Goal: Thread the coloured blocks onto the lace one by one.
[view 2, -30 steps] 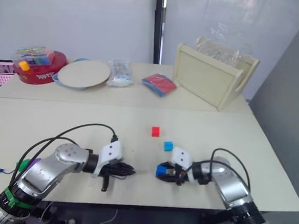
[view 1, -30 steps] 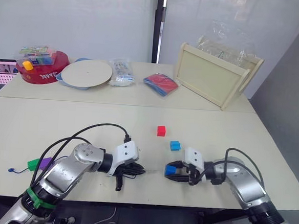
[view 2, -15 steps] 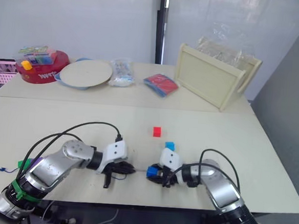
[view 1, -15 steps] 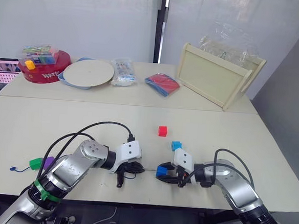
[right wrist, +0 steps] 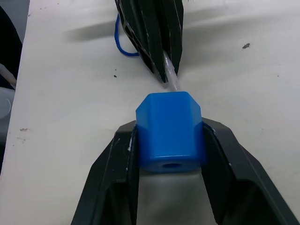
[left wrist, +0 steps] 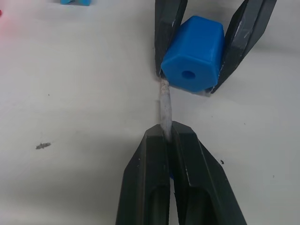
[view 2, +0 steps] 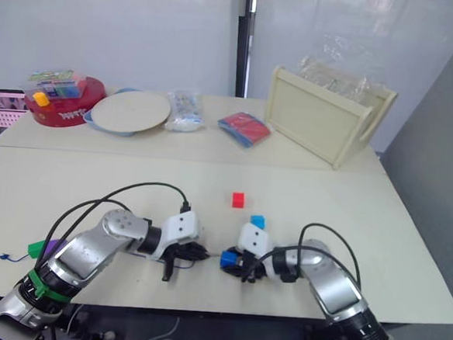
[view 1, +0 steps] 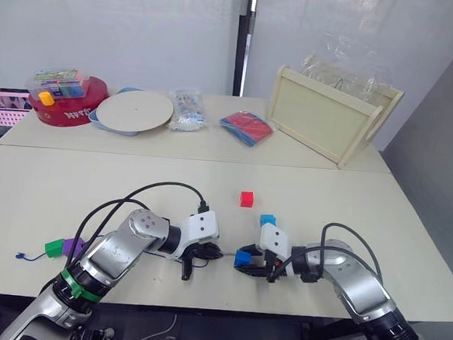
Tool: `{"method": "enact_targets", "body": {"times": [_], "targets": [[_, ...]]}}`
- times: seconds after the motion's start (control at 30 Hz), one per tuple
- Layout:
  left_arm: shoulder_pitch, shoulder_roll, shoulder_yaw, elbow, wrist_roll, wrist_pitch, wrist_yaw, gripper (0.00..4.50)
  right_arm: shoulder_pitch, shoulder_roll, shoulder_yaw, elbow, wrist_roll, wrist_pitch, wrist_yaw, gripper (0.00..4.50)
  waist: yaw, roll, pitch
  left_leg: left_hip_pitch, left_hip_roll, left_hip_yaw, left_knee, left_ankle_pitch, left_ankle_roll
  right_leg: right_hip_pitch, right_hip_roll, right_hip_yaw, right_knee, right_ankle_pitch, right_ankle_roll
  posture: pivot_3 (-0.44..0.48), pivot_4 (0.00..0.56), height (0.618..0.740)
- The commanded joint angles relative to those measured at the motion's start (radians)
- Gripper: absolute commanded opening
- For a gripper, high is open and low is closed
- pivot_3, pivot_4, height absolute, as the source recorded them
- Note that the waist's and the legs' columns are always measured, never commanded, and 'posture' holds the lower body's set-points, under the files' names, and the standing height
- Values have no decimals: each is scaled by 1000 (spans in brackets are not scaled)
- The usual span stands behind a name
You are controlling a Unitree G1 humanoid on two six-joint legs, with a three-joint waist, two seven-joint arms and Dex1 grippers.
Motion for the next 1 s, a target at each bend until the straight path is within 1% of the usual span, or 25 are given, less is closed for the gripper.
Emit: {"method": "enact_targets", "body": {"times": [0.03, 0.23, 0.5, 0.87, 1.0], "targets": [[-14, -16, -15, -21, -12, -34, -27, 0, -11, 9, 9, -24, -10, 11, -17, 1292, 0, 0, 0, 0, 0, 0, 0, 0, 0, 0, 0, 0, 0, 0, 0, 0, 150, 740], [-15, -31, 17, -23, -35, -37, -23, 0, -9, 12, 10, -21, -11, 16, -17, 1292, 0, 0, 0, 0, 0, 0, 0, 0, 0, 0, 0, 0, 0, 0, 0, 0, 150, 740], [10, 31, 25, -20, -15, -40, -51, 0, 2, -17, 9, 38, -28, -14, 3, 1292, -2, 0, 0, 0, 0, 0, 0, 0, 0, 0, 0, 0, 0, 0, 0, 0, 150, 740], [11, 72, 43, -94, -36, 33, -53, 0, -4, -22, 19, 71, -32, -31, 29, 1292, -2, 0, 0, 0, 0, 0, 0, 0, 0, 0, 0, 0, 0, 0, 0, 0, 150, 740], [23, 73, 70, -113, -58, 56, -36, 0, 1, -27, 24, 69, -36, -30, 37, 1292, -2, 0, 0, 0, 0, 0, 0, 0, 0, 0, 0, 0, 0, 0, 0, 0, 150, 740]]}}
